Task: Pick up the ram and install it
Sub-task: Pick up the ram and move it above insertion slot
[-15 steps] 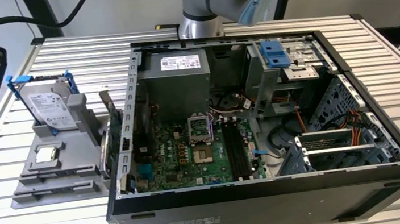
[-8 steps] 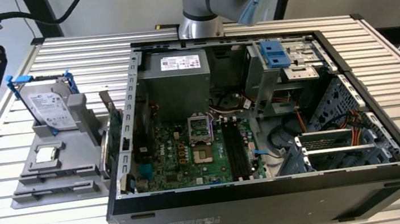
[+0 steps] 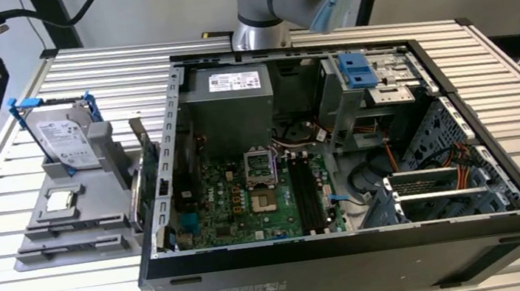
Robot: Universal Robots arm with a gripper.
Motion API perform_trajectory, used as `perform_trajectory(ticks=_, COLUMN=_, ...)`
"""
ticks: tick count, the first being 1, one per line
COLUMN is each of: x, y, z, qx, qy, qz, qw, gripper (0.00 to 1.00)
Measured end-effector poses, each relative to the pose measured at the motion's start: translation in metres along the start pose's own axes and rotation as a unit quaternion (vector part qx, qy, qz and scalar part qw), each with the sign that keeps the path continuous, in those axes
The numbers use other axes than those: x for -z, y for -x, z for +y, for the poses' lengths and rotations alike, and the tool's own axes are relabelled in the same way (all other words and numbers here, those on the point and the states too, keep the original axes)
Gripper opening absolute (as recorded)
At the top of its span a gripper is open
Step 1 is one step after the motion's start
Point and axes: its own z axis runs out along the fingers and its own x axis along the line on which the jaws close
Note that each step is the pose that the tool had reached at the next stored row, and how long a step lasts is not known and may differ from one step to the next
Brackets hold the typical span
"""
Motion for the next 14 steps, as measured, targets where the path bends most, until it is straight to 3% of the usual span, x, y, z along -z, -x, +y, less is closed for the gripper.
perform_trajectory(ticks=8, x=0.0001, y=0.0, z=0.0, qx=0.047, qy=0.0007, qz=0.003, qw=0.9989, gripper=0.0)
perform_trajectory(ticks=10, x=0.0001, y=0.0, z=0.0, qx=0.061, qy=0.0009, qz=0.0038, qw=0.99816, gripper=0.0)
perform_trajectory(ticks=14, x=0.0003, y=0.0, z=0.0, qx=0.091, qy=0.0013, qz=0.0057, qw=0.99586, gripper=0.0)
